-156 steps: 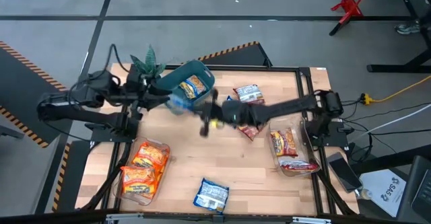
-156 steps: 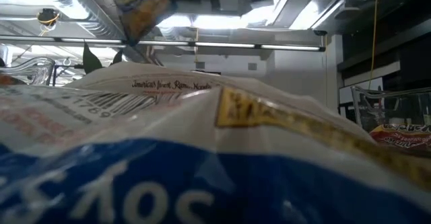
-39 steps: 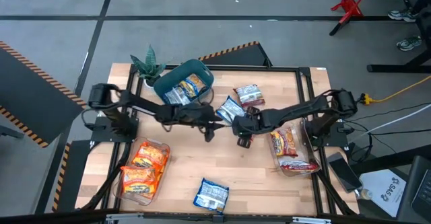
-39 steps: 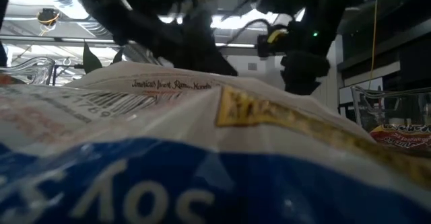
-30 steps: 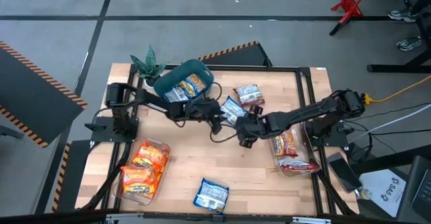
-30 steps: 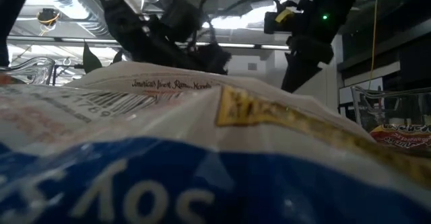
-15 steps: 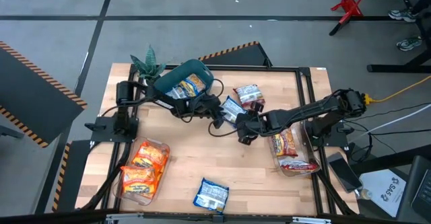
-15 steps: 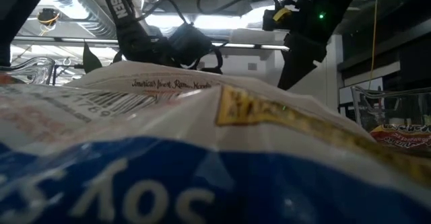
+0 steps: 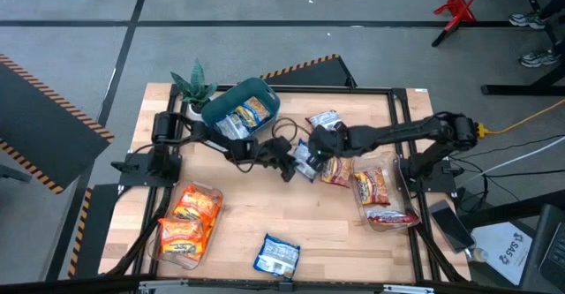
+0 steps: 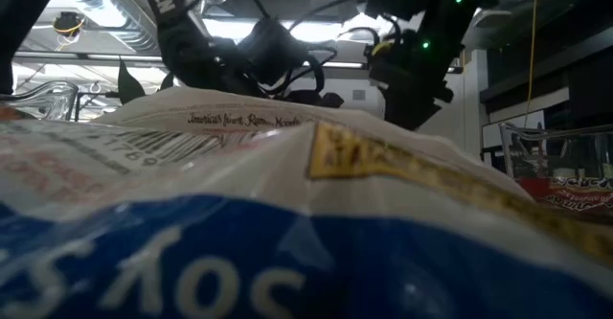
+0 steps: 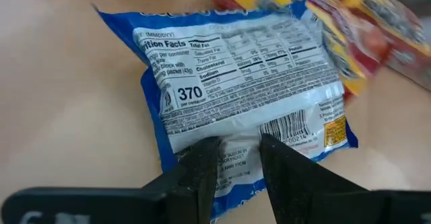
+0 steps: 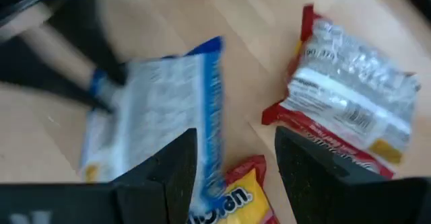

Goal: Sort Maruchan noodles
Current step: Put the blue noodle pack into the blue bin

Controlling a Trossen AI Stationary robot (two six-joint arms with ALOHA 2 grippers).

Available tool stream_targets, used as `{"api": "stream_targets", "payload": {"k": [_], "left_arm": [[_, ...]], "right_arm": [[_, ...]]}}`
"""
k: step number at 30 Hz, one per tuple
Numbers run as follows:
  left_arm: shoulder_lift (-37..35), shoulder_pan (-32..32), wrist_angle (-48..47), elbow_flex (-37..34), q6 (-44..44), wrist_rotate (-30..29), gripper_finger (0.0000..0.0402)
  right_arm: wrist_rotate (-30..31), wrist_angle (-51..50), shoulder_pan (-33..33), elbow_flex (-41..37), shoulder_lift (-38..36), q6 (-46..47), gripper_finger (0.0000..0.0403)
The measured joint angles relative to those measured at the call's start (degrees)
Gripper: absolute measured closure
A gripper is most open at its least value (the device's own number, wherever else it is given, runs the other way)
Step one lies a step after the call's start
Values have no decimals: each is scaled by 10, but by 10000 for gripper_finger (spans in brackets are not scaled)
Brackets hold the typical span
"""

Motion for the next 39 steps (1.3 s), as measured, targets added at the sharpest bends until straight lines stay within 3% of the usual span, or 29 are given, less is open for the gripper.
{"api": "stream_targets", "payload": {"k": [6,12,24,27,39], "left_arm": [[0,-44,-49,-2,-10,-21,297],[-2,-65,-46,-5,-14,-60,297],[-3,-58,-43,-6,-25,-51,297],[-3,-58,-43,-6,-29,-51,297],[-3,-61,-42,-6,-29,-60,297]], "right_arm": [[-81,47,-37,-37,0,17,217],[-168,193,-52,-88,1,39,217],[-209,194,-54,-82,-85,24,216],[-196,204,-44,-92,-78,36,216],[-260,256,-43,-97,-9,82,216]]}}
